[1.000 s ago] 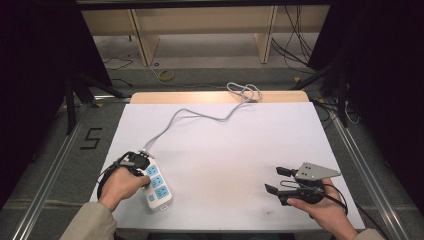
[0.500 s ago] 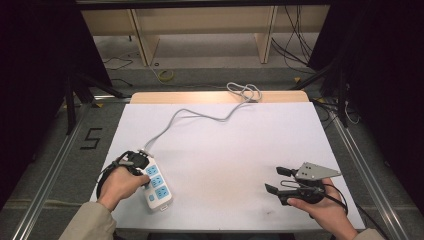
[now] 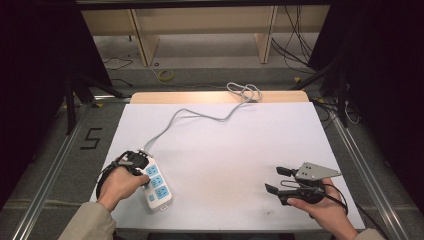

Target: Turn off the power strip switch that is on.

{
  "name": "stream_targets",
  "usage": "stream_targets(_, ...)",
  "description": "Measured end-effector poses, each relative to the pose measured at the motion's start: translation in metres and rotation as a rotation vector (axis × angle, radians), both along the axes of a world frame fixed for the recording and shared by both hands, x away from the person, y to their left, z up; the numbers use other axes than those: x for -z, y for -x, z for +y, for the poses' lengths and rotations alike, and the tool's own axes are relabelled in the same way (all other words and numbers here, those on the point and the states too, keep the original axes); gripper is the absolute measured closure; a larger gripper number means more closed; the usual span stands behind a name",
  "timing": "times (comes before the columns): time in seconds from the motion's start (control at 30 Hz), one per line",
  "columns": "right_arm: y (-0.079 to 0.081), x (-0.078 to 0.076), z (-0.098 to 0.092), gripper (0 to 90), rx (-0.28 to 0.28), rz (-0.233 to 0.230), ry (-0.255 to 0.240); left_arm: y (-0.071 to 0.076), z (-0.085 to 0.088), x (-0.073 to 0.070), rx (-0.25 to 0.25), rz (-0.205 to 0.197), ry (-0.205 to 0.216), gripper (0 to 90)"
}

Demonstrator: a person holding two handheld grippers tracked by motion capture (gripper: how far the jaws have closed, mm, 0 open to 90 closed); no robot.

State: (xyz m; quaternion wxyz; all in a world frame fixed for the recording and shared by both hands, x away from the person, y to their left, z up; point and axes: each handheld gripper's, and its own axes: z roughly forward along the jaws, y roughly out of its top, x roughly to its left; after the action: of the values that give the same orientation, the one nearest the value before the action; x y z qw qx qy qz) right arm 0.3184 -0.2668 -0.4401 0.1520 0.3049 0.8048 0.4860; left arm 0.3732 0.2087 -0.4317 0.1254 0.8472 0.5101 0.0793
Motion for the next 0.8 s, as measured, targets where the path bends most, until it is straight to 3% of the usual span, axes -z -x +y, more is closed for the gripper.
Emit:
stream_targets(0.17, 0.000, 0.000, 0.000, 28.6, 0.000, -0.001, -0.001, 0.000, -0.001, -0.002, 0.004, -0.032, 0.015, 89.9)
stream_targets(0.57, 0.000, 0.000, 0.000, 28.6, 0.000, -0.001, -0.001, 0.001, -0.001, -0.013, -0.014, -0.222, 0.078, 89.8)
stream_targets(0.8, 0.000, 0.000, 0.000, 28.7, 0.000, -0.001, -0.001, 0.001, -0.001, -0.018, -0.016, -0.304, 0.107, 89.7)
